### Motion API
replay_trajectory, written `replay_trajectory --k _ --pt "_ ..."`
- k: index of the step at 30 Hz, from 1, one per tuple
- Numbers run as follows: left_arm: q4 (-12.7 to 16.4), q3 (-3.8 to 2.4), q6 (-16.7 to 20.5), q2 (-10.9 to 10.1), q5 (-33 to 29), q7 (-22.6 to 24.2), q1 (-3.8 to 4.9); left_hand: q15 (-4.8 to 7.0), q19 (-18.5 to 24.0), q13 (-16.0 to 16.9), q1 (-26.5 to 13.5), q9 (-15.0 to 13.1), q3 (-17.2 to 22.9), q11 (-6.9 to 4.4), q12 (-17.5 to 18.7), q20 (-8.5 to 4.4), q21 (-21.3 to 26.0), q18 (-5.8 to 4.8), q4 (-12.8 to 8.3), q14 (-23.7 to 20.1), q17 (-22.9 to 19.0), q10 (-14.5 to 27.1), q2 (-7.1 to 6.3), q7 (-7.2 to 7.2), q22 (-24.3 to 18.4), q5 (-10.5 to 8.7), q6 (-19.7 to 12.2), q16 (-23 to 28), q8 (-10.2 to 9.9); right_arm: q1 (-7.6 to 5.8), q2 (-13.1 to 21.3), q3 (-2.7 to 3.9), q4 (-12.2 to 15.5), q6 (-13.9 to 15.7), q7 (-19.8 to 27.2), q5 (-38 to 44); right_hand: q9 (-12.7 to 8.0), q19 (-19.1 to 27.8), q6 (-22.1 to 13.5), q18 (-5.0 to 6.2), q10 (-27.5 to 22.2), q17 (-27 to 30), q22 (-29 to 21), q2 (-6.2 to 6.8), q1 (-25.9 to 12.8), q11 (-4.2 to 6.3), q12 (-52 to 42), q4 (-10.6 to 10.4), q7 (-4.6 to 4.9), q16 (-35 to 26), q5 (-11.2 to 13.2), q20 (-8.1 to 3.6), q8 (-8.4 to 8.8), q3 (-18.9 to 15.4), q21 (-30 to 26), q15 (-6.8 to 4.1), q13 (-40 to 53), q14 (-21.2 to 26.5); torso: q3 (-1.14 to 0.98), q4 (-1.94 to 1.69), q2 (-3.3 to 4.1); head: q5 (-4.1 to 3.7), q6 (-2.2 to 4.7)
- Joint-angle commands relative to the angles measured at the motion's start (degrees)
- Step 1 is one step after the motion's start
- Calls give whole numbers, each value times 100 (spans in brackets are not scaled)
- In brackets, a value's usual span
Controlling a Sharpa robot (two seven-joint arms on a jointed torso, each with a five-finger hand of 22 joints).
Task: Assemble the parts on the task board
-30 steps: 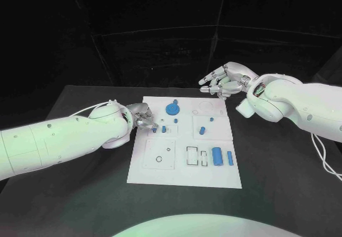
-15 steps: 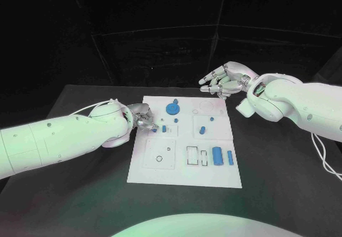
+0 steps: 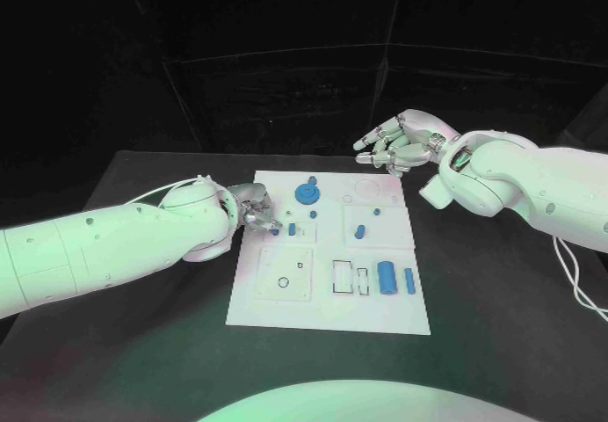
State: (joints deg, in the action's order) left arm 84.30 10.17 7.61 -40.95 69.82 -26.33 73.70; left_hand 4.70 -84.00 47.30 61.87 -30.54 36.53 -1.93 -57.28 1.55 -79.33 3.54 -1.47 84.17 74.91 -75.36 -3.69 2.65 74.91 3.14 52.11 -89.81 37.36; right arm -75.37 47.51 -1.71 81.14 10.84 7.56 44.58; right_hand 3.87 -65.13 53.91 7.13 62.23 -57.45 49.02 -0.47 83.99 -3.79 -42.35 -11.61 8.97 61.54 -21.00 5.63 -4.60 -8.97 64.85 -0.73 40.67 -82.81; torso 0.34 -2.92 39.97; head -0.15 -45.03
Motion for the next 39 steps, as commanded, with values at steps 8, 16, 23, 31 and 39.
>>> replay_trajectory --k 8,16,23,31,39 --pt "-51 16 -52 38 -193 -51 -20 73 -184 16 -504 73 17 -39 -26 -66 -42 -66 -94 583 1509 -57 -242 -99 289 -20 174 -19 74 -10 11 3 25 -14 37 -21 4 38 -16 109 -17 7 -16 -57 -23 4 35 -37 -11 -45 -26 12 -25 -13 -43 13 -7 18 1 3 -1 -17 6" --pt "-77 15 -13 50 -218 -103 -20 94 -201 56 -674 102 -168 -63 -69 -85 -76 -75 56 583 1509 -81 -308 -128 334 -19 261 -19 107 -10 15 3 31 -4 38 -21 4 39 -16 109 -17 9 -18 -57 -24 4 35 -38 -11 -47 -26 12 -25 -13 -44 13 -7 18 5 0 3 -28 -6" --pt "-90 15 75 61 -222 -95 -20 103 -205 60 -768 119 -253 -70 -79 -95 -81 -77 147 583 1509 -87 -331 -135 345 -18 285 -19 120 -10 16 3 34 1 39 -21 4 39 -16 109 -17 9 -18 -57 -24 4 35 -38 -11 -47 -26 12 -25 -13 -44 13 -7 18 5 -1 0 -31 -4" --pt "-113 15 139 79 -225 -94 -20 109 -214 76 -920 141 -392 -73 -102 -103 -97 -83 302 583 1509 -101 -365 -139 368 -19 314 -19 140 -10 20 4 40 6 37 -21 4 42 -18 110 -17 18 -25 -57 -34 3 36 -47 -10 -59 -27 13 -24 -19 -50 14 -12 21 6 2 0 -36 -7" --pt "-149 14 200 92 -304 -89 -20 105 -222 89 -1138 168 -627 -67 -124 -102 -111 -87 528 583 1509 -109 -392 -133 392 -18 334 -19 162 -10 23 4 43 6 35 -21 3 41 -19 110 -17 21 -24 -59 -41 2 36 -53 -10 -63 -28 13 -24 -21 -51 15 -15 22 2 -2 4 -43 -10"
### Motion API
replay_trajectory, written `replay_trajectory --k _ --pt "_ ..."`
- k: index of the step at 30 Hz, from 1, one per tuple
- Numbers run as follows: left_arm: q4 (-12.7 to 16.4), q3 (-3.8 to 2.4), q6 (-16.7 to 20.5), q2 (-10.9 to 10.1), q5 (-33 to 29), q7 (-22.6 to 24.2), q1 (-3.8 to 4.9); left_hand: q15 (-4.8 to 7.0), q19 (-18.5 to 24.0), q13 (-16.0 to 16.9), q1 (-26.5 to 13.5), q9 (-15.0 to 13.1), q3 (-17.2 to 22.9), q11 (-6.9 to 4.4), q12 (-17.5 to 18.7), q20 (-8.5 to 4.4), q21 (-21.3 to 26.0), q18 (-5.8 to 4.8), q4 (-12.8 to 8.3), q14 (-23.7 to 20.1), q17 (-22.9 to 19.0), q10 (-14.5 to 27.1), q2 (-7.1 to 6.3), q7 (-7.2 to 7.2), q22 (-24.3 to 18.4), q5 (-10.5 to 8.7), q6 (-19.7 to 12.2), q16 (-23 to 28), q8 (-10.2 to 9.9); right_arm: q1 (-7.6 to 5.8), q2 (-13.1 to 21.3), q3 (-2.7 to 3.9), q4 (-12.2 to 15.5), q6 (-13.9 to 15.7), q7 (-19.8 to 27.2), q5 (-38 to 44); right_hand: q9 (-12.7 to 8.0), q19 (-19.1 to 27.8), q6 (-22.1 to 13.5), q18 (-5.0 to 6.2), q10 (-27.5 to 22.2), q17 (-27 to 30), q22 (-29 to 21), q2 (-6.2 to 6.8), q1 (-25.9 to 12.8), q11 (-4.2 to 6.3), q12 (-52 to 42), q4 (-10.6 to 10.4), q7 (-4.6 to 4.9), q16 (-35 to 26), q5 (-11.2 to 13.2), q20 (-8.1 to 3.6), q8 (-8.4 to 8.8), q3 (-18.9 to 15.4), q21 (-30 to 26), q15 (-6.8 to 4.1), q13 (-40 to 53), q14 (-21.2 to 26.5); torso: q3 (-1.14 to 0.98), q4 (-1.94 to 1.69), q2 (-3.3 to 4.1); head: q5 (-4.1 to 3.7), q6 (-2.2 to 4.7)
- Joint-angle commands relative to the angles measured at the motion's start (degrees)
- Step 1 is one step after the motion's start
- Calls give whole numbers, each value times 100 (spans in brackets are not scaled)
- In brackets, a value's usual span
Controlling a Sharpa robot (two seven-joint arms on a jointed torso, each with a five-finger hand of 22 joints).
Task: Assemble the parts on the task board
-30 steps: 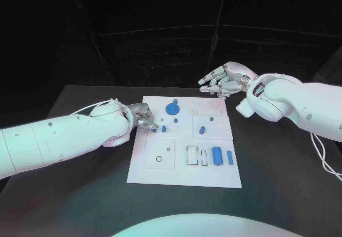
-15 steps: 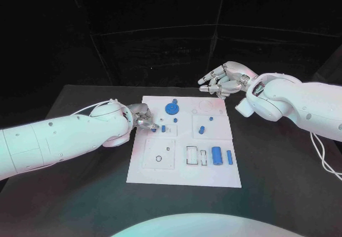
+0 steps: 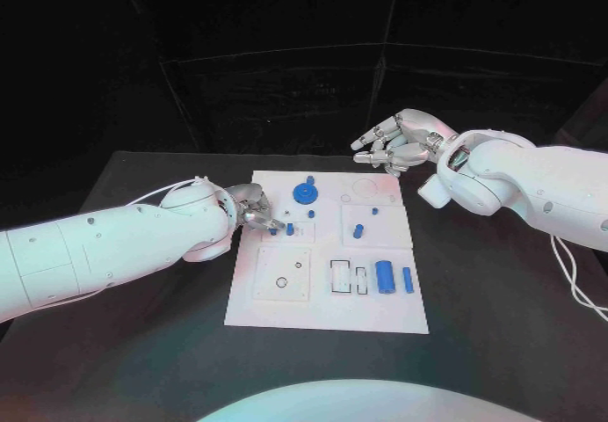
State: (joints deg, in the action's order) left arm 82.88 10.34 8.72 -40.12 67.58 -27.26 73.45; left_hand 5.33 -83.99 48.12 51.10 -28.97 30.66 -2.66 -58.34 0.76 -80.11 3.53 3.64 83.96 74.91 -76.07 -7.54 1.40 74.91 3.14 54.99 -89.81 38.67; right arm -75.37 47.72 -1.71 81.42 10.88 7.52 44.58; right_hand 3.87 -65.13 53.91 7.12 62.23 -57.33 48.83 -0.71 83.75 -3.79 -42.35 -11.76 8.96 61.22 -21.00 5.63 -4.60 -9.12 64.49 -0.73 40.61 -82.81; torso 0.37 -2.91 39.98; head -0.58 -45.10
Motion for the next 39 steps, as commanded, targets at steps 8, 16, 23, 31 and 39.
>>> replay_trajectory --k 8,16,23,31,39 --pt "-8 -3 25 -2 -95 -18 5 44 -227 22 -80 15 -109 4 -34 -24 -39 -89 51 604 1509 -44 -31 -10 403 -18 52 -19 41 -10 10 3 16 -2 34 -21 3 40 -18 110 -16 9 -5 -36 -18 3 36 -38 -10 -31 -28 13 -24 -6 -16 15 -9 22 1 -1 0 -5 -14" --pt "-3 -3 -13 -20 -97 -40 6 45 -229 27 -67 16 -130 2 -38 -24 -44 -91 52 604 1509 -46 -37 -16 410 -17 57 -19 48 -10 11 3 14 -4 33 -21 3 42 -20 111 -16 3 -9 -40 -24 3 36 -46 -10 -29 -34 14 -24 -9 -20 15 -14 20 4 -1 -2 -5 -20" --pt "13 -3 -111 -21 -149 -45 6 45 -232 37 -57 16 -139 0 -47 -24 -51 -93 49 604 1509 -50 -41 -18 418 -17 61 -19 53 -10 9 3 13 -9 34 -21 3 42 -20 111 -15 2 -10 -41 -26 3 35 -48 -10 -29 -36 14 -24 -9 -21 16 -15 20 4 -4 1 -12 -28" --pt "15 -3 -190 -27 -172 -63 6 46 -232 36 -51 16 -146 -1 -47 -24 -50 -92 47 604 1509 -50 -46 -20 417 -17 63 -19 55 -10 12 3 16 -7 35 -21 3 42 -20 111 -15 2 -10 -41 -26 3 35 -48 -10 -29 -36 14 -24 -9 -21 16 -15 20 1 -4 -3 -8 -35" --pt "23 -3 -173 -31 -175 -61 6 46 -234 42 -48 16 -149 -2 -51 -24 -54 -93 47 604 1509 -52 -45 -20 422 -17 64 -19 57 -10 14 3 17 -4 36 -21 3 40 -20 110 -15 3 -10 -43 -23 4 35 -49 -10 -32 -41 14 -25 -8 -22 15 -18 20 1 1 -1 -3 -32"
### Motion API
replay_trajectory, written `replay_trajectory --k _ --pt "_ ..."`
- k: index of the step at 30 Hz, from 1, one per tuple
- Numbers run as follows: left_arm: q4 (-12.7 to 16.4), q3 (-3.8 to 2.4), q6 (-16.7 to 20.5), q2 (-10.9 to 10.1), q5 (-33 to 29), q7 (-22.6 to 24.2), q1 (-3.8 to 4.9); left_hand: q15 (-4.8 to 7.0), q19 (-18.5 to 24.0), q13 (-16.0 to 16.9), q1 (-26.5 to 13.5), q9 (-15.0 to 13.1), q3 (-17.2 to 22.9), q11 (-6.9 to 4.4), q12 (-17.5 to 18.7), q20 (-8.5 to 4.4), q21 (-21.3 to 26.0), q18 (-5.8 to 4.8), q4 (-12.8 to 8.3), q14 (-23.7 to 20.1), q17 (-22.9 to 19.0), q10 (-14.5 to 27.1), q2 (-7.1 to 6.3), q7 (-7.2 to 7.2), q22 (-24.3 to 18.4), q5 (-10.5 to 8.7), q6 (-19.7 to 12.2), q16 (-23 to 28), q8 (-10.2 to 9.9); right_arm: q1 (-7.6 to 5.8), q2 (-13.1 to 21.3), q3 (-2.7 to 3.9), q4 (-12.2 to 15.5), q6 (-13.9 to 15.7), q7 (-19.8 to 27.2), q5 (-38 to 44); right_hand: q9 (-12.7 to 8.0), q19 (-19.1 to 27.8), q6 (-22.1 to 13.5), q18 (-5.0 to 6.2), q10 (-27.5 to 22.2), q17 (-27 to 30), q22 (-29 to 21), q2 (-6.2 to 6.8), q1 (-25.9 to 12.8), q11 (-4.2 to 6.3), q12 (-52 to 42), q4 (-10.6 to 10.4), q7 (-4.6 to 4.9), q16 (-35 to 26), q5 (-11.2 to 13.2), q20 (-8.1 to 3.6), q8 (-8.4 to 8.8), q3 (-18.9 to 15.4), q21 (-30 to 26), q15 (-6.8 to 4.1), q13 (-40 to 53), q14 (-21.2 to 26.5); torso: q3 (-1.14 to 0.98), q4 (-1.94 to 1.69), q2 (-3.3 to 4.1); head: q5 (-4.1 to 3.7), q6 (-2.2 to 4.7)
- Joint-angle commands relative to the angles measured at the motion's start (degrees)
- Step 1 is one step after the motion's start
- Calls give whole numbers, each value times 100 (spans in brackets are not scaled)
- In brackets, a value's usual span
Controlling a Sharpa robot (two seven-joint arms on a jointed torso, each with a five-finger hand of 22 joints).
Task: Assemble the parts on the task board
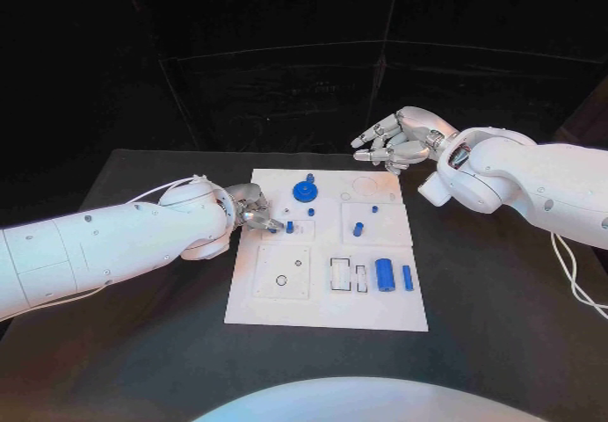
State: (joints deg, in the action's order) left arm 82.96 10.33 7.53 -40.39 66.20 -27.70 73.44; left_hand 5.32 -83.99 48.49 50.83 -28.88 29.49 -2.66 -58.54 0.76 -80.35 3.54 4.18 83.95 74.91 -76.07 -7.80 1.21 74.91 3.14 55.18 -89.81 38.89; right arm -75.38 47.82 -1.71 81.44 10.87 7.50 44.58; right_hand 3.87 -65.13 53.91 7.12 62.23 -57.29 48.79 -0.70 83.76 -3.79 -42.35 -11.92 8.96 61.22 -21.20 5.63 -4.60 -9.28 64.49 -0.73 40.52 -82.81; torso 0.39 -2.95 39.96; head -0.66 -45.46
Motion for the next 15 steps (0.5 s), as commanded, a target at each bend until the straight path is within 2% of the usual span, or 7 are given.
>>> replay_trajectory --k 1,6,15 --pt "16 -3 -44 -6 -38 -15 7 47 -234 5 -22 7 -32 -2 -31 -25 -31 -94 -7 605 1509 -52 -18 -2 423 -18 46 -19 35 -9 4 3 15 -3 38 -21 3 40 -20 111 -15 -2 -5 -43 -24 4 36 -33 -10 -32 -21 14 -25 8 -22 15 -9 20 -1 5 1 6 5" --pt "9 -3 15 -14 -38 -13 7 49 -236 10 9 6 -38 -8 -37 -26 -36 -95 -12 605 1509 -57 1 -10 429 -17 58 -19 47 -9 2 3 13 -3 39 -21 3 40 -20 111 -15 -2 -5 -43 -24 4 36 -33 -10 -32 -21 14 -25 8 -22 15 -9 20 5 3 1 2 10" --pt "-17 -5 60 -19 -38 -13 7 57 -237 13 114 9 -52 -18 -42 -32 -35 -94 -56 605 1509 -60 14 -22 431 -18 58 -19 62 -9 -6 3 7 -8 40 -21 3 40 -20 111 -15 -2 -5 -43 -24 4 36 -33 -10 -32 -21 14 -25 8 -22 15 -9 20 2 5 2 10 1"
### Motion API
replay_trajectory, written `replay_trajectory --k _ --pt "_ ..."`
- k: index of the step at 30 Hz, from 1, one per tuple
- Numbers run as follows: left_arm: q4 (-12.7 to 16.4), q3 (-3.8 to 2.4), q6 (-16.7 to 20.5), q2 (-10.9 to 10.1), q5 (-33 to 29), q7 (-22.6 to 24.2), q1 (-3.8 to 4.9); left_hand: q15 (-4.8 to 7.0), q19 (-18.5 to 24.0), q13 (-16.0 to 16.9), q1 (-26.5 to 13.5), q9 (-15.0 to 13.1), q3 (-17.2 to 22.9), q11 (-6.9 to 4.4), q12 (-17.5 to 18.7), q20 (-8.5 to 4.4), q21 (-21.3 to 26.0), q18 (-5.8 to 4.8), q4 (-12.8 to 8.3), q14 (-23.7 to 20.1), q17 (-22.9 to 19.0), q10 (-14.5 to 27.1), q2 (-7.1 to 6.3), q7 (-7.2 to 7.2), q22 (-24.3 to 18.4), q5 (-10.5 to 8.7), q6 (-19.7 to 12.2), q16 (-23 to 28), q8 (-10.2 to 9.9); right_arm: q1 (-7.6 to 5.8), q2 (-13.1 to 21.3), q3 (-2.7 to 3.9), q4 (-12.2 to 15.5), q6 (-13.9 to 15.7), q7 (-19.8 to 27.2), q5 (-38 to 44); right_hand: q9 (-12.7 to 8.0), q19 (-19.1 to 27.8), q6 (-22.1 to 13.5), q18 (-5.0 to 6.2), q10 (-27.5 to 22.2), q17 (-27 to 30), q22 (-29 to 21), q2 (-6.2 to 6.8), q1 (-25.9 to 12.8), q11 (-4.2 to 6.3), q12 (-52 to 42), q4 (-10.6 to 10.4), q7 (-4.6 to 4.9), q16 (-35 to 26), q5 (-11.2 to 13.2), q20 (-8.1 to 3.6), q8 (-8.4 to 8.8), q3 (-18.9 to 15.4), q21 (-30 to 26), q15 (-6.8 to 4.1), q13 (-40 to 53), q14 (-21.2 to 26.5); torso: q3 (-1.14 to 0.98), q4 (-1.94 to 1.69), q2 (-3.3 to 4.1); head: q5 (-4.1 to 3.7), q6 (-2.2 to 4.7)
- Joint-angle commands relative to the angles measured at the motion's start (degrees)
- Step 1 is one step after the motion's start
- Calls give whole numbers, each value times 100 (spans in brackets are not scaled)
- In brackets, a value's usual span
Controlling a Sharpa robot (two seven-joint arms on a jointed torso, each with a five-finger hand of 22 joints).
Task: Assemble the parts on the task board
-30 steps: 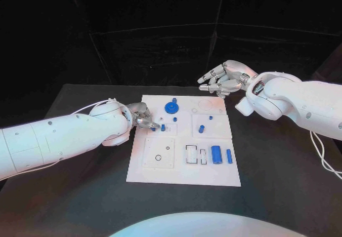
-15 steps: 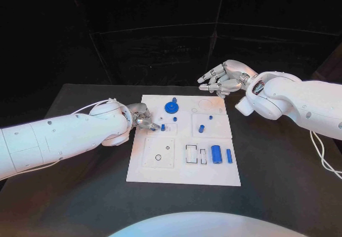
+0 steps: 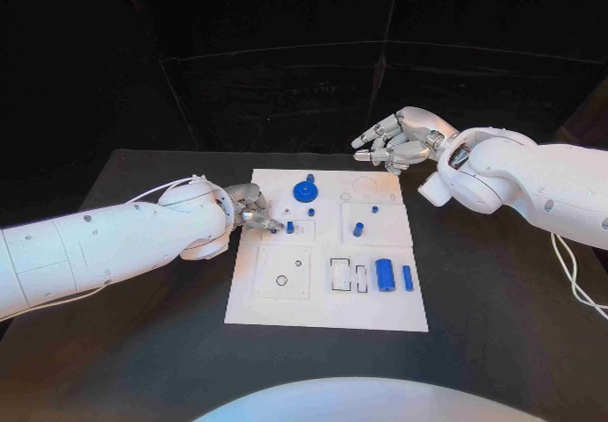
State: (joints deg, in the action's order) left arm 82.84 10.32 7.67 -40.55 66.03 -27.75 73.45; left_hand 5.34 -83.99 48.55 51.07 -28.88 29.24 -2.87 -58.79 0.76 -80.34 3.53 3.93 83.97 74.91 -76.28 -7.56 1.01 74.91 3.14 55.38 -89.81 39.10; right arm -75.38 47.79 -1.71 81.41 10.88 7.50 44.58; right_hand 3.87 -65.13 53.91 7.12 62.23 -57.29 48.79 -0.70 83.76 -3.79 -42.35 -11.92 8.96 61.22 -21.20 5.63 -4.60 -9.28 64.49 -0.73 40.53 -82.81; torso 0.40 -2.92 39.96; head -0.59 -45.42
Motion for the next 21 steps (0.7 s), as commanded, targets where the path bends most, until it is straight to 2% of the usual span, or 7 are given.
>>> replay_trajectory --k 1,8,15,21 --pt "-9 -4 44 -2 -21 -9 6 57 -235 8 121 11 -34 1 -17 -33 -31 -93 -46 603 1509 -40 -11 -2 427 -18 34 -19 44 -10 -4 3 8 -9 40 -21 3 40 -20 111 -15 -1 -5 -44 -24 4 36 -33 -10 -32 -21 14 -25 7 -22 15 -10 20 2 3 2 4 -3" --pt "-15 -4 5 3 -21 -1 7 61 -231 -3 281 19 -118 -3 -8 -39 -19 -91 -124 603 1509 -32 -66 -4 420 -19 23 -19 62 -10 -4 3 9 -10 39 -21 3 40 -20 111 -15 -1 -5 -44 -24 4 36 -33 -10 -32 -21 14 -25 7 -22 15 -10 20 -2 1 2 -1 -12" --pt "-10 -4 -7 8 -21 13 7 57 -232 1 266 27 -210 4 -11 -38 -22 -92 -85 603 1509 -33 -89 5 427 -19 27 -19 68 -10 -1 3 11 -9 38 -21 3 40 -20 111 -15 -1 -5 -44 -24 4 36 -33 -10 -32 -21 14 -25 7 -22 15 -10 20 -3 0 -1 -8 -9" --pt "0 -6 265 -27 -208 166 7 44 -203 -89 -109 68 -701 34 58 -26 57 -74 275 603 1509 27 -93 42 348 -22 -47 -19 38 -10 -3 3 6 -5 39 -21 3 40 -20 111 -15 -1 -5 -44 -24 4 36 -33 -10 -32 -21 14 -25 7 -22 15 -10 20 -1 -4 -2 -13 9"
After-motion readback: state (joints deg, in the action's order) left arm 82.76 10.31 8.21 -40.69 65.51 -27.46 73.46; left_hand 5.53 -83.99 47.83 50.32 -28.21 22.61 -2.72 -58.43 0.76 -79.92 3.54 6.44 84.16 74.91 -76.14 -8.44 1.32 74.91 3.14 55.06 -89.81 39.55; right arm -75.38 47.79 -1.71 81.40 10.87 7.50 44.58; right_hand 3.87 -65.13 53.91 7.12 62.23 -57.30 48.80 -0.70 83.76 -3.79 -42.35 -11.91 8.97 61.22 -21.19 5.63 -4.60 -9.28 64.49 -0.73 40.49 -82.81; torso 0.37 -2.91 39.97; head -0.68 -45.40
